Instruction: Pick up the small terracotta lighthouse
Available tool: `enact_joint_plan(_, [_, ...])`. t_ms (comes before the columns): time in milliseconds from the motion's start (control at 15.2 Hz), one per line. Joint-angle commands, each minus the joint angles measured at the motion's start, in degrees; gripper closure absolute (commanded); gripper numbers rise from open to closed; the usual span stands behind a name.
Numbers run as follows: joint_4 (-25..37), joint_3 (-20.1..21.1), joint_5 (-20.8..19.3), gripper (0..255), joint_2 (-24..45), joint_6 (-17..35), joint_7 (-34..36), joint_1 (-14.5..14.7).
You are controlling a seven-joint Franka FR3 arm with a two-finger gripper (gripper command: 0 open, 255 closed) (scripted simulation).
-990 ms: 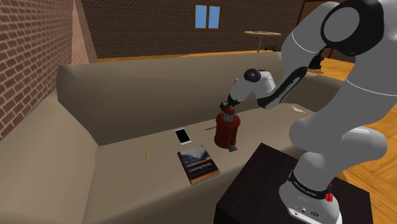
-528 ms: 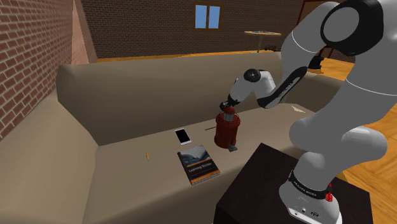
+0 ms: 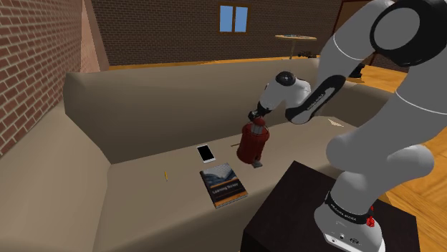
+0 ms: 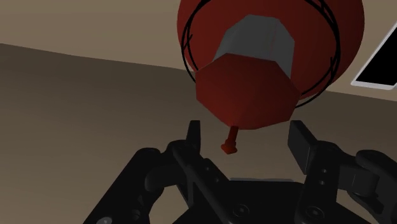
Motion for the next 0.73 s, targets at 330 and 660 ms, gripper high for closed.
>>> enact_joint_plan(330, [-1.99, -12.3, 21.83, 255, -5.05, -4.08, -19.95, 15.27])
enact_joint_plan(660, [-1.84, -16.15, 27.05, 255, -7.07, -6.69, -24.83, 20.15])
